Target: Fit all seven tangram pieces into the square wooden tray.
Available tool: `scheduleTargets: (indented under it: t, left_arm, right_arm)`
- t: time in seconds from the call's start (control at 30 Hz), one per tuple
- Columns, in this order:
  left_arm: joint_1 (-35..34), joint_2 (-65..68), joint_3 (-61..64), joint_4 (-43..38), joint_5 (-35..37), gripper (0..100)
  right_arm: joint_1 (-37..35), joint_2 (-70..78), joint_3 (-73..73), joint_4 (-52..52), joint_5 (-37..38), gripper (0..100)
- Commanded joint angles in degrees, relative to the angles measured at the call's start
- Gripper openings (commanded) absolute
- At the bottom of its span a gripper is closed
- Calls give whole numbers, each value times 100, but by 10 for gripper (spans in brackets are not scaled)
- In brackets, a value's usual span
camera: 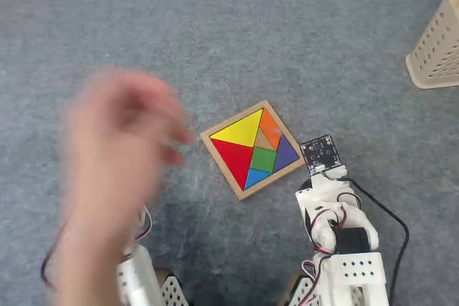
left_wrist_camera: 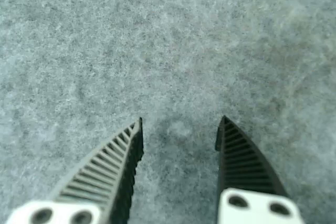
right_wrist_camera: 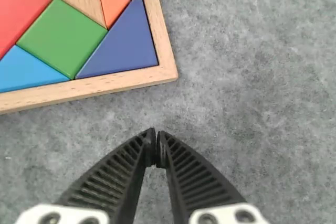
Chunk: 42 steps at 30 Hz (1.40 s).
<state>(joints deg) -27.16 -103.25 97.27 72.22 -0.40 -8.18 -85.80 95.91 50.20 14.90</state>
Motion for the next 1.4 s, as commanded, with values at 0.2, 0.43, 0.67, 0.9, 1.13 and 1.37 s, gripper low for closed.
scheduleTargets:
  t: [0.2, 0.43, 0.67, 0.9, 1.13, 1.37]
  left_arm:
    - [9, -149, -75, 35, -35, 216]
    - [325, -149, -75, 35, -35, 216]
    - [299, -149, -75, 35, -35, 216]
    - [299, -149, -75, 35, -35, 216]
    - [308, -141, -75, 35, -35, 216]
    - [308, -141, -75, 35, -35, 216]
  right_arm:
    - [84, -119, 97, 31, 53, 8]
    - [57, -119, 97, 31, 53, 8]
    - [48, -127, 97, 31, 53, 8]
    - [40, -215, 97, 75, 53, 8]
    - [40, -356, 97, 84, 53, 8]
    - [40, -391, 97, 84, 53, 8]
